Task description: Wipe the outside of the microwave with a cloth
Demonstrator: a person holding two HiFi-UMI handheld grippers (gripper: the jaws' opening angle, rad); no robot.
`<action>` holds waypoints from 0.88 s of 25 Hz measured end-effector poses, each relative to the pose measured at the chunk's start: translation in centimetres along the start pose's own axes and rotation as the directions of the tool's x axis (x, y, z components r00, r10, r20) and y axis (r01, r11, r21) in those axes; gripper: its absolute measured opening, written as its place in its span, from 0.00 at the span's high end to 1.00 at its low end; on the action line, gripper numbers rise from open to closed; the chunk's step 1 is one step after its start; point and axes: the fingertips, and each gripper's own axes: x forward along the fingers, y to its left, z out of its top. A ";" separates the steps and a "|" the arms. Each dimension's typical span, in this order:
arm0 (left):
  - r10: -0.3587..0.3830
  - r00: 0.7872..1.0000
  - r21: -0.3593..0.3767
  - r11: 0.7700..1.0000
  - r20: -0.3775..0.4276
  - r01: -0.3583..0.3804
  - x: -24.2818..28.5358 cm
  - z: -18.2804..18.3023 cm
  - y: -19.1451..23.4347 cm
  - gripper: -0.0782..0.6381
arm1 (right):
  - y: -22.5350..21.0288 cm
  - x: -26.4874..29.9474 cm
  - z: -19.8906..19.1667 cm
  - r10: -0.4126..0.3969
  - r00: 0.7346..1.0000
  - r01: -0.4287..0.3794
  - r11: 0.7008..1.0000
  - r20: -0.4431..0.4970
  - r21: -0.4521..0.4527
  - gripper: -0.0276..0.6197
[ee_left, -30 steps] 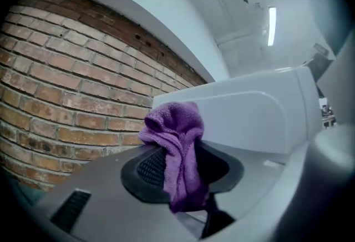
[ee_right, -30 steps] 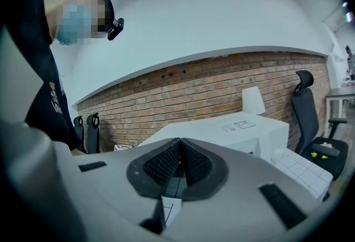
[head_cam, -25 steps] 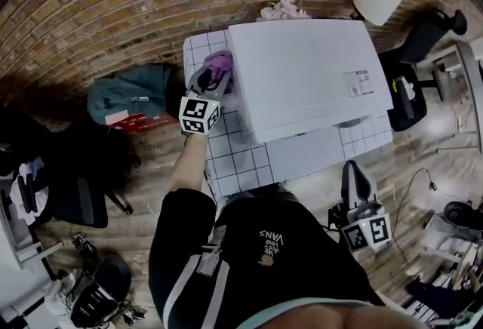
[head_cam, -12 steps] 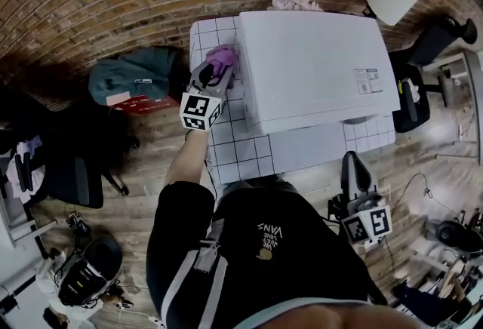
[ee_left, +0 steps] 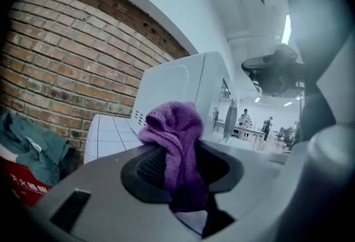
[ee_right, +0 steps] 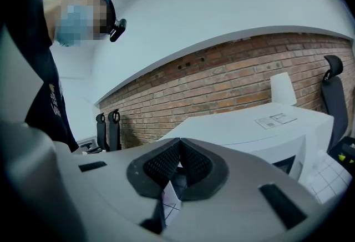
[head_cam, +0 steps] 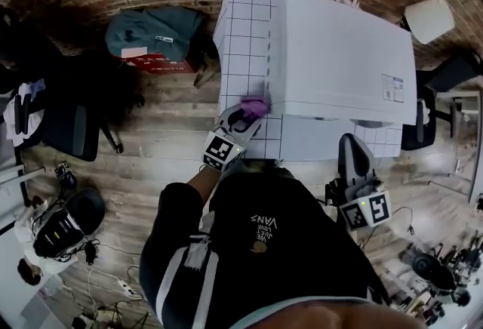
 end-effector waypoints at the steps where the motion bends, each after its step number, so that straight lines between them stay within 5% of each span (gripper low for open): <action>1: 0.003 1.000 -0.013 1.000 0.004 -0.003 0.2 -0.2 -0.2 0.69 | 0.2 0.1 0.0 0.007 1.000 -0.007 1.000 -0.003 0.000 0.96; 5: 0.028 0.999 -0.024 0.999 0.024 -0.027 1.5 0.0 1.3 0.69 | 0.5 -0.1 -0.1 -0.007 1.000 0.007 1.000 -0.004 -0.001 0.96; 12: 0.030 0.998 0.061 0.998 0.052 -0.033 5.5 3.2 6.9 0.69 | -0.5 -2.0 -0.1 -0.106 0.994 0.106 0.994 0.017 0.028 0.96; 22: 0.130 0.991 0.031 0.991 0.039 -0.131 13.5 6.6 16.7 0.69 | -1.7 -4.2 0.2 -0.239 0.969 0.235 0.970 0.060 0.069 0.96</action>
